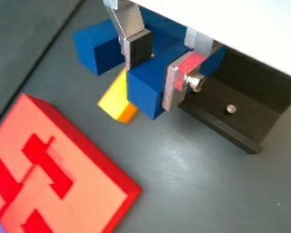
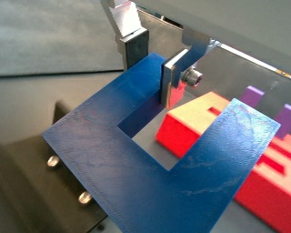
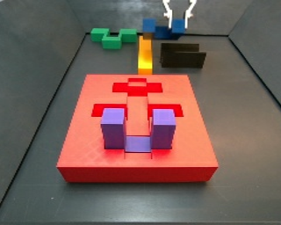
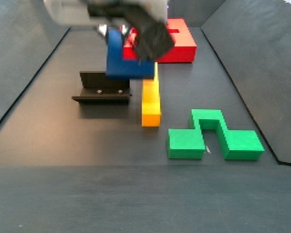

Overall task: Pick up the blue object. Move up. Place the blue object on the fixture. Regrasp the blue object. Move to above the board. Insert the blue object.
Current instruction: Place the blue object on the fixture.

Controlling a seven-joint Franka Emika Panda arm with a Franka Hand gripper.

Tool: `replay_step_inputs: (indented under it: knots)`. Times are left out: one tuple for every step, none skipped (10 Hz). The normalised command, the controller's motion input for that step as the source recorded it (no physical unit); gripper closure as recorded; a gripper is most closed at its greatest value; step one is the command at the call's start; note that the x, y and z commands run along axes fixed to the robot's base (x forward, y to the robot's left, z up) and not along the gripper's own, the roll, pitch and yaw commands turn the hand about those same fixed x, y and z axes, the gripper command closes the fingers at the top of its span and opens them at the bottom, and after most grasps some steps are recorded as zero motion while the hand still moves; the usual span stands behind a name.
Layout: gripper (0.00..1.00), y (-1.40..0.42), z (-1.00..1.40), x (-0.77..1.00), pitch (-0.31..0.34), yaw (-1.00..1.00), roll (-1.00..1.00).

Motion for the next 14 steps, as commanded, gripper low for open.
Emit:
replay_step_inputs:
  knots:
    - [1.00, 0.18, -0.49, 1.00, 0.000, -0.03, -0.43]
    - [1.00, 0.11, -0.27, 1.00, 0.000, -0.07, -0.51]
    - [1.00, 0.12, -0.17, 0.99, 0.020, -0.07, -0.53]
    - [1.00, 0.15, -0.15, 0.98, 0.011, -0.05, -0.54]
    - [1.00, 0.15, -0.18, 0.99, 0.034, -0.05, -0.50]
    - [1.00, 0.09, -0.10, 1.00, 0.111, -0.08, -0.42]
    - [1.00, 0.03, 0.00, 0.98, 0.266, -0.05, -0.35]
    - [1.00, 0.00, 0.35, 0.91, 0.486, 0.00, -0.35]
    - [1.00, -0.07, 0.53, 0.89, 0.477, -0.01, -0.45]
    - [1.00, -0.09, 0.51, 0.83, 0.546, -0.02, -0.52]
    - [1.00, 0.06, 0.19, 0.75, 0.503, -0.02, -0.60]
    - [1.00, 0.19, 0.00, 0.66, 0.297, -0.01, -0.66]
    - [1.00, 0.27, -0.31, 0.51, 0.009, 0.00, -0.70]
    - [1.00, 0.31, -0.36, 0.47, 0.000, 0.00, -0.72]
